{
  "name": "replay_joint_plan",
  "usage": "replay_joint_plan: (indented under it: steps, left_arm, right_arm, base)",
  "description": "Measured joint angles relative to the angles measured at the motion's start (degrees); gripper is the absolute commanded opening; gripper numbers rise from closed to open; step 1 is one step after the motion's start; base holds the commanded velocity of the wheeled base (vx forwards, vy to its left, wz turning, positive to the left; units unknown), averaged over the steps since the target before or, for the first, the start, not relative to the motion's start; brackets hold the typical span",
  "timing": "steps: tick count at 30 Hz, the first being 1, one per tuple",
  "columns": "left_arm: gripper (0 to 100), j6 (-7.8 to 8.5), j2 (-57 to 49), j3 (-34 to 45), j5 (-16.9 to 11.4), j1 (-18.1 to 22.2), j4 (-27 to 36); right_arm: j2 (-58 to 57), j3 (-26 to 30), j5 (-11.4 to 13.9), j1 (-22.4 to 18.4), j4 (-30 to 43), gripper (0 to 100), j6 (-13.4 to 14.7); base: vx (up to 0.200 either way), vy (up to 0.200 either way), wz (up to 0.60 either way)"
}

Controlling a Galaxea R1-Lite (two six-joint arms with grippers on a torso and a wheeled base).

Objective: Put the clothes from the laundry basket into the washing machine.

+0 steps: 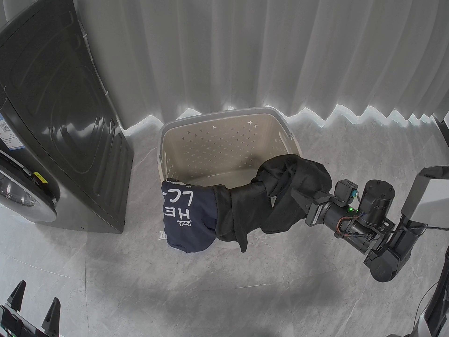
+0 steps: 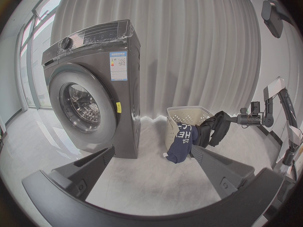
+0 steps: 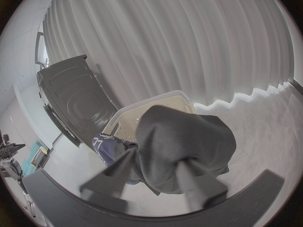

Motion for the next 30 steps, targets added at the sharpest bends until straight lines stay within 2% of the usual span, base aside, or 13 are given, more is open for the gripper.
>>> replay_joint_plan:
  steps: [30]
  left_arm:
    - [100, -0.09, 0.0, 0.0, 0.0, 0.0, 0.0]
  right_arm:
    - [8.4, -2.3, -1.0, -4.2, 0.0, 100, -2.1]
  base:
    - [-0.007, 0.000, 0.00]
